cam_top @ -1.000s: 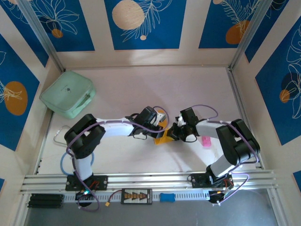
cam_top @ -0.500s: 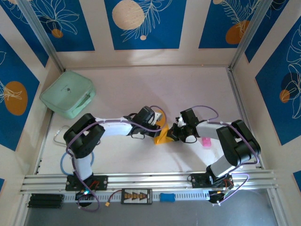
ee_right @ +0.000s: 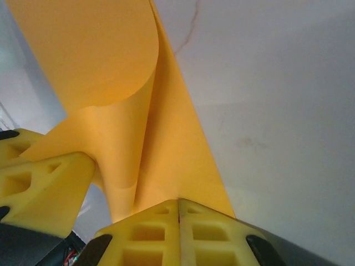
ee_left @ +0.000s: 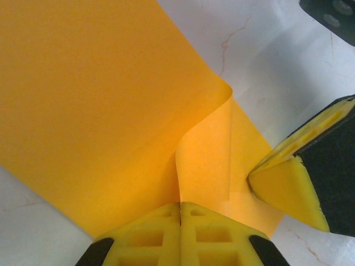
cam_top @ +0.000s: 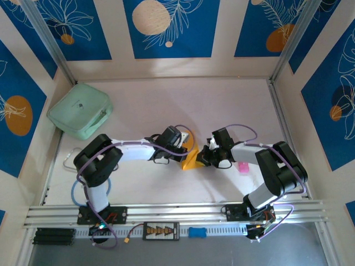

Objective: Fold a paper plane with a square sheet of paper (pick it up from the middle)
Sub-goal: Fold the triangle a second time at the center of the table.

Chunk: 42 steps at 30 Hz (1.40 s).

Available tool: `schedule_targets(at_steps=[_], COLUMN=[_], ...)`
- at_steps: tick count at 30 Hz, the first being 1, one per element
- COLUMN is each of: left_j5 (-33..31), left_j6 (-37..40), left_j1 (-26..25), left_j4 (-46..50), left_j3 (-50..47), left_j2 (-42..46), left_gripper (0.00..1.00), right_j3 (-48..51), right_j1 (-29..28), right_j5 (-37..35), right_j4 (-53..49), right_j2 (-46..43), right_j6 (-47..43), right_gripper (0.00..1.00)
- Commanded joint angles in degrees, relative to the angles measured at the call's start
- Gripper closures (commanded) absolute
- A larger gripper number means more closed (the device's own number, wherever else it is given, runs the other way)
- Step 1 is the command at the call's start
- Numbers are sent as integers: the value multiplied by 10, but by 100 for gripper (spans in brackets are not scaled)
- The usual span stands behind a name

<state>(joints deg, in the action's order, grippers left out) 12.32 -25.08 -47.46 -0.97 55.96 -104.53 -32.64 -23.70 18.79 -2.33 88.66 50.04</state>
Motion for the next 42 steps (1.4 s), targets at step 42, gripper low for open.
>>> schedule_targets(at_steps=[42], left_j5=[-40], left_j6=[3], left_j1=[6], left_j4=[17], left_j3=[-6], left_j2=[14], left_gripper=[94], right_j3=[6], right_j1=[-8], right_j5=[-17], right_j4=[-36], right_j2=[-2], right_j6=[8], right_gripper=[94])
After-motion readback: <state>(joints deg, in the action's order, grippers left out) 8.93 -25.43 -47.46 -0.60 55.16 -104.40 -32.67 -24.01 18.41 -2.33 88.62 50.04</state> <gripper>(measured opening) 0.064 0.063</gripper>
